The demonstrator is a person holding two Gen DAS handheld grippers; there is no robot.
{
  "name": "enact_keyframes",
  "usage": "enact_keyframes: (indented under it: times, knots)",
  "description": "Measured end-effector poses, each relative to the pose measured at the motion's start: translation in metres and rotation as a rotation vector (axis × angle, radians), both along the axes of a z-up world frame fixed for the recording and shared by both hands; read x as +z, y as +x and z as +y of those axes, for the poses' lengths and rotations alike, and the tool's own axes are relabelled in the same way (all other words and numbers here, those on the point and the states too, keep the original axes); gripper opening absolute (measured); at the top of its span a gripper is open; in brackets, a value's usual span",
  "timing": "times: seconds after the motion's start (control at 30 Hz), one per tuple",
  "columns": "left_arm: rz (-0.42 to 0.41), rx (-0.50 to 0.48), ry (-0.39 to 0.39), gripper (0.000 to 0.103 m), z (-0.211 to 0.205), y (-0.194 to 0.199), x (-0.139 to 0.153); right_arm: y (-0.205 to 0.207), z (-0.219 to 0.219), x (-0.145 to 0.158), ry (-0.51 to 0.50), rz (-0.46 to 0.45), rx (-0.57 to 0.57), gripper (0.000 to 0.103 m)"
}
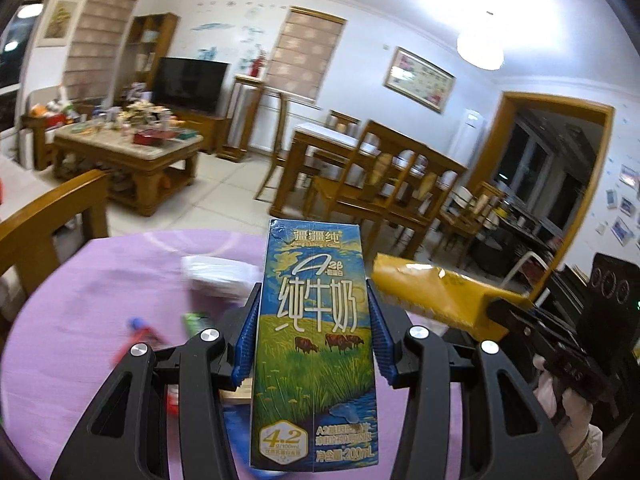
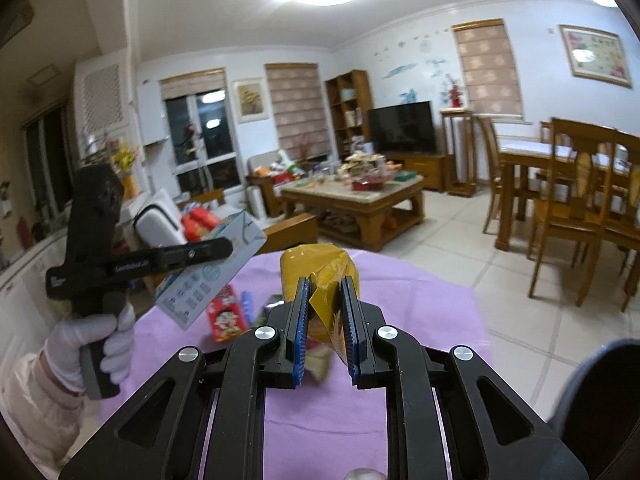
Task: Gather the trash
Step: 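Carry the milk carton and yellow bag over the black bin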
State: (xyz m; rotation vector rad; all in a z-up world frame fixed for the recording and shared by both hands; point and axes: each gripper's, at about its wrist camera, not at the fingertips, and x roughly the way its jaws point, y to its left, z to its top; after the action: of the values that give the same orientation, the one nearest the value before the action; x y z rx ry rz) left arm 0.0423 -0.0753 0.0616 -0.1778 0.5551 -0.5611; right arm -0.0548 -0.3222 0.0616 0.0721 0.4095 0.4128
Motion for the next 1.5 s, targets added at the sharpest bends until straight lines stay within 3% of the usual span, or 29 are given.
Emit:
enact_keyframes:
  times: [0.43, 0.93, 1.23, 1.5]
  knots:
    - [0.012, -0.245, -0.001, 0.047, -0.129, -0.016, -0.016, -0.071, -0.143, -0.009, 0.038, -0.033, -0.265, 0.016]
    - [0.029, -0.469, 0.007, 0.047, -0.257, -0.050, -0.036, -0.145, -0.287, -0.053, 0.123, -0.029, -0.542, 0.016]
    - [0.059, -0.521, 0.049, 0.047, -0.311, -0.057, -0.069, -0.163, -0.329, -0.098, 0.166, 0.017, -0.629, 0.016]
    - [0.114, -0.536, 0.110, 0.047, -0.340, -0.055, -0.094, -0.149, -0.349, -0.134, 0.206, 0.070, -0.662, 0.016]
